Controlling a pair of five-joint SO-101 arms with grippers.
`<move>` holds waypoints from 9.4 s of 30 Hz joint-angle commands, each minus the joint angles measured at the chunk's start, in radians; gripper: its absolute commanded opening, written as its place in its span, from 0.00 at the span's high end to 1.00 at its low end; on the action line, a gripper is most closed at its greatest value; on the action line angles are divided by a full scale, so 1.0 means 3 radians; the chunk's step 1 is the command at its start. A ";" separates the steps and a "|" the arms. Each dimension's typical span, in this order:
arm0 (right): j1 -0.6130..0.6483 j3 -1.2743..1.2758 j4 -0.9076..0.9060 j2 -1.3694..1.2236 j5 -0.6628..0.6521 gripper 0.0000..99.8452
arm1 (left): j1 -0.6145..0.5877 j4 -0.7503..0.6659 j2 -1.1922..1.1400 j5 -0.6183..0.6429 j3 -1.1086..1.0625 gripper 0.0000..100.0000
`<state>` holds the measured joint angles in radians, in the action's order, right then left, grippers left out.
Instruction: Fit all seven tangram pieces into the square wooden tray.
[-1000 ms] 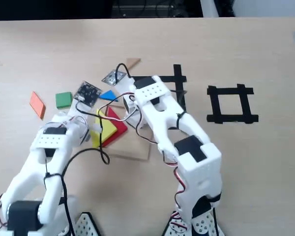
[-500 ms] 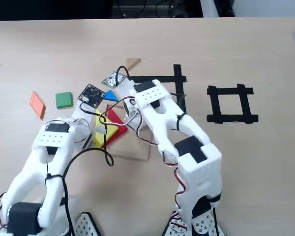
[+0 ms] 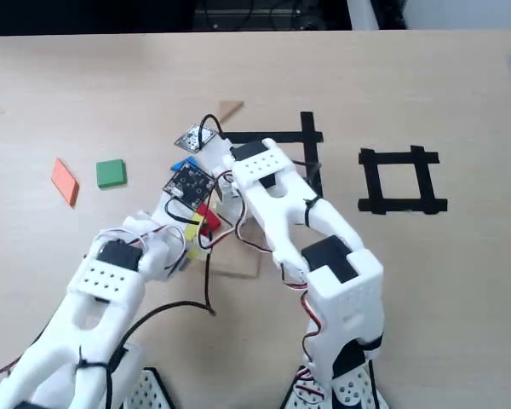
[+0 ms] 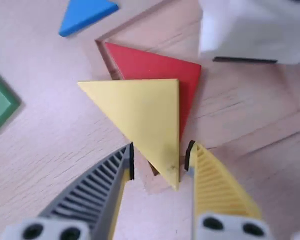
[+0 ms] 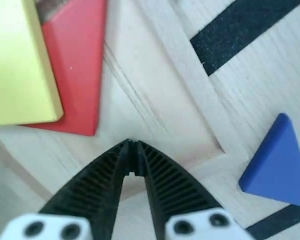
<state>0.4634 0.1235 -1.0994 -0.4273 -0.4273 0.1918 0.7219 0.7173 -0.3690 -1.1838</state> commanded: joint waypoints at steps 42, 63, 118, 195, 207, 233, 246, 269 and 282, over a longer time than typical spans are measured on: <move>0.0046 0.0013 0.0026 0.0013 0.0020 0.99 | -0.0811 0.0240 -0.1181 0.1632 0.0652 0.81; 0.0046 0.0013 0.0026 0.0013 0.0020 0.99 | -0.0263 0.0251 -0.0644 0.1632 0.0391 0.80; 0.0972 -0.2943 -0.1253 -0.1220 0.0742 0.80 | -0.3235 0.0322 -0.0639 0.0777 0.0335 0.80; 0.0972 -0.2892 -0.2220 -0.0908 0.0690 0.81 | -0.3220 0.0210 -0.0639 0.0767 0.0304 0.80; 0.0404 -0.0969 -0.1493 0.0171 0.0409 0.96 | -0.3214 0.0210 -0.0639 0.0762 0.0304 0.80; 0.0292 -0.0064 -0.0767 0.0207 0.0394 0.99 | -0.3220 0.0210 -0.0639 0.0762 0.0304 0.80; 0.0302 -0.0775 -0.0757 -0.0494 0.0394 0.99 | -0.3225 0.0210 -0.0639 0.0762 0.0304 0.80; 0.0767 -0.2151 -0.1703 -0.0355 0.0220 0.99 | -0.3255 0.0205 -0.0639 0.0777 0.0304 0.80; 0.1268 -0.2580 -0.1350 -0.0908 -0.0118 0.99 | -0.4611 -0.0215 -0.0639 0.0721 -0.0013 0.80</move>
<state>0.8270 -0.5608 -1.5152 -0.6851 -0.4534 -1.0986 0.6790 0.5086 -0.1112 -1.1761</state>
